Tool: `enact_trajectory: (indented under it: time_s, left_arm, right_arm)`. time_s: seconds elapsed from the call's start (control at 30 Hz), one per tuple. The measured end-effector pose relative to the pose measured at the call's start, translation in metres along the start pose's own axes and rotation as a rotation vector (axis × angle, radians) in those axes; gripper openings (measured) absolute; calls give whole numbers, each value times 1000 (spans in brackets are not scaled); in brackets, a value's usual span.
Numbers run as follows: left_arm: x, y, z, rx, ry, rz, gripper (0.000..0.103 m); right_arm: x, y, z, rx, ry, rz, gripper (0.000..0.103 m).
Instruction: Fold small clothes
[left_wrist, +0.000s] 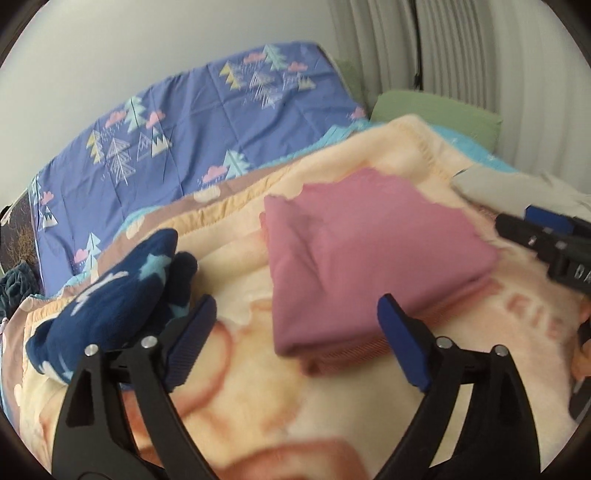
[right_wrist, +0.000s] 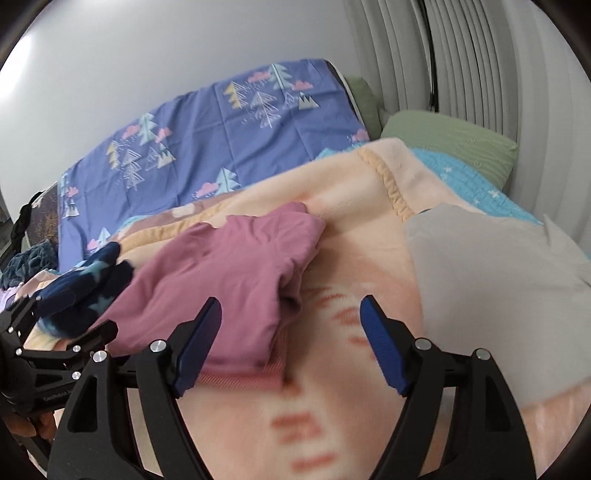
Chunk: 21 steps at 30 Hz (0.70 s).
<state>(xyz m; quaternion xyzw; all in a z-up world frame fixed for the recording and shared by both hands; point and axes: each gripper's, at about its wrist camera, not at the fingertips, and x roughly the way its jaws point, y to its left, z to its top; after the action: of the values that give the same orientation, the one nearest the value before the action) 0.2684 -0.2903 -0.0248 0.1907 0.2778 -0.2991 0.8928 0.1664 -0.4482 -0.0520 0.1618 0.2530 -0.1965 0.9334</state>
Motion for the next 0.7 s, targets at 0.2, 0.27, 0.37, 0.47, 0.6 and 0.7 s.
enact_trajectory:
  time_s: [0.2,0.27,0.37,0.47,0.6,0.7]
  left_arm:
    - [-75,-8,-7,-35,-106,-25,99]
    - [-101,-7,-11,-55,-152,-17,101]
    - [-139,-8,-19,-79,-212,-1,101]
    - [-169,-10,-27,-94,-251,14,101]
    - [-200,-17,-40,-88,-263,32,101]
    - [-219,-20,-50,-120,-256,35,101]
  right_arm:
    - [-62,13,-5,-34,-43,0,83]
    - [-91,16,-8,-38,-76,2,86]
    - [-128,20,-16,-48,-125,-3,91]
    - [-163,24,-27,-36,-187,-16,96]
    - [-201,31,-41,-22,-217,-35,100]
    - [-219,37,-49,-22,-202,-36,100]
